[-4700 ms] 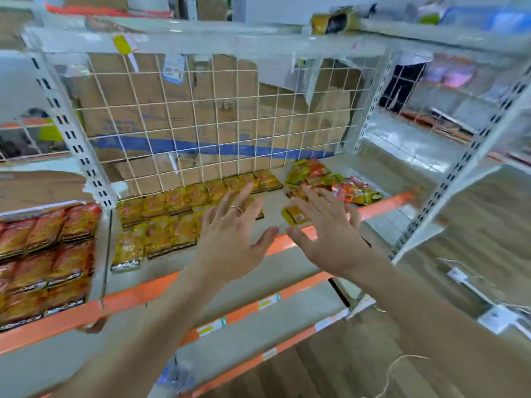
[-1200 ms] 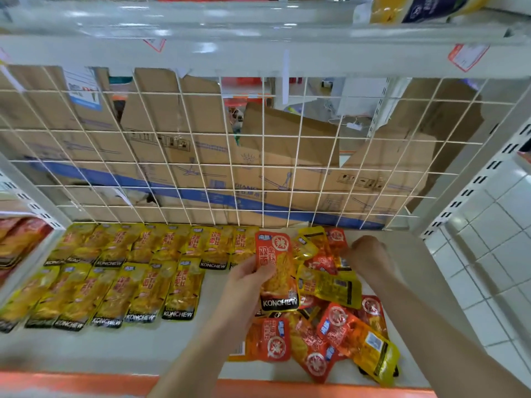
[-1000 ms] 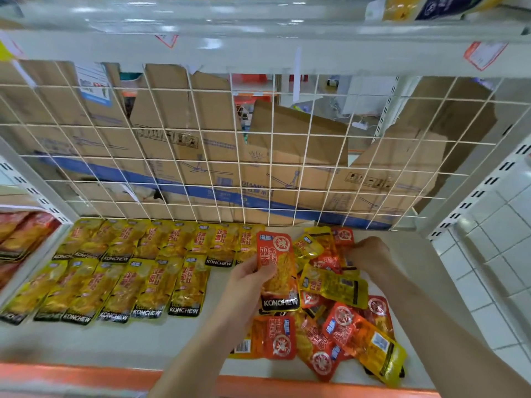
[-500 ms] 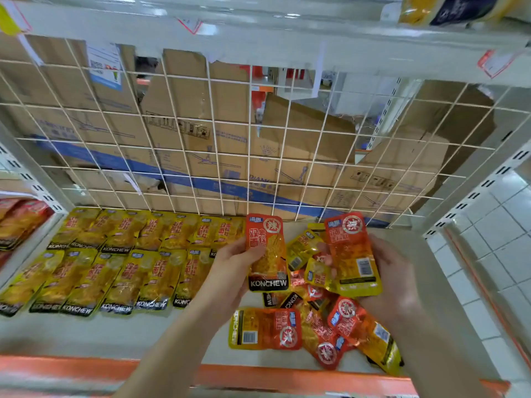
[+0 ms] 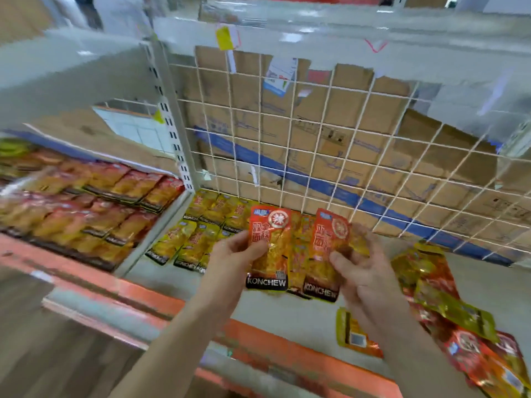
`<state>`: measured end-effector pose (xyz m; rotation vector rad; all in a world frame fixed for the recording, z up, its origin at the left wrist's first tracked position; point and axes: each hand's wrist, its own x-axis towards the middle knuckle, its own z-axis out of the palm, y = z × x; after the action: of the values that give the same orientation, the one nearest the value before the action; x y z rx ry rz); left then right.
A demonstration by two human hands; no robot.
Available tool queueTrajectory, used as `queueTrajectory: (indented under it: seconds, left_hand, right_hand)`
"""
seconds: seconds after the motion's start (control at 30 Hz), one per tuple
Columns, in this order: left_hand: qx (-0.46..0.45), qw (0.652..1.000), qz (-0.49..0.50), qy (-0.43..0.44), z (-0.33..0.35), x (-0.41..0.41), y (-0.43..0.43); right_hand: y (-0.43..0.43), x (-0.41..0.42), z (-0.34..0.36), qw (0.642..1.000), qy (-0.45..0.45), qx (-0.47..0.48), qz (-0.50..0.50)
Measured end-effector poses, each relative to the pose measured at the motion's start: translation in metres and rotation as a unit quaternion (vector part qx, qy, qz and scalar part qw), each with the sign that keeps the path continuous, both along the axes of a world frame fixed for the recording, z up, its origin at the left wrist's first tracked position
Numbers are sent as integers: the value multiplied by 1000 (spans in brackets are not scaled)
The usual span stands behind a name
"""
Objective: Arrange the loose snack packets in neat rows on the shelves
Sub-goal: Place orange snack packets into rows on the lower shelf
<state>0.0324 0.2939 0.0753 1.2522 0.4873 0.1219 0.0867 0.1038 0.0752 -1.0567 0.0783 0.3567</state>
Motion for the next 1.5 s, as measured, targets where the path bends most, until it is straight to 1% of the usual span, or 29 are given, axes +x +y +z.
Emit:
queueTrajectory:
  seconds: [0.07, 0.17, 0.27, 0.37, 0.43, 0.53, 0.67, 0.8, 0.87, 1.03, 1.17, 1.33, 1.43, 1.5]
  left_hand:
    - [17, 999, 42, -10, 4, -21, 21]
    - [35, 994, 103, -15, 8, -55, 45]
    - [40, 979, 202, -5, 13, -92, 58]
    - [52, 963, 265, 10, 16, -134, 64]
    - [41, 951, 306, 14, 14, -159, 66]
    - [7, 929, 369, 6, 13, -190, 64]
    - [-8, 919, 395, 16, 10, -222, 68]
    - [2, 911, 411, 28, 8, -243, 84]
    - [12, 909, 415, 32, 7, -252, 97]
    - [40, 904, 424, 38, 10, -278, 150]
    - [39, 901, 431, 44, 12, -298, 203]
    - [12, 909, 416, 29, 9, -319, 268]
    - [35, 911, 410, 10, 12, -336, 306]
    - [53, 917, 396, 4, 17, -349, 330]
  right_hand:
    - [25, -8, 8, 999, -8, -6, 43]
    - [59, -20, 12, 992, -13, -41, 121]
    - [86, -35, 18, 982, -17, -43, 184]
    - [106, -58, 21, 969, -25, -46, 241]
    - [116, -72, 21, 960, -37, -57, 272]
    - [129, -89, 19, 950, -31, -74, 300]
    - [148, -110, 18, 938, -33, -85, 336]
    - [173, -126, 17, 922, -53, -113, 366]
    - [190, -134, 18, 916, -58, -131, 375]
    - [246, -160, 24, 909, -74, -140, 386]
    - [297, -182, 31, 912, -81, -145, 376]
    - [360, -201, 34, 928, -61, -125, 346]
    - [398, -220, 35, 923, -71, -130, 355]
    - [423, -231, 37, 927, -69, -130, 345]
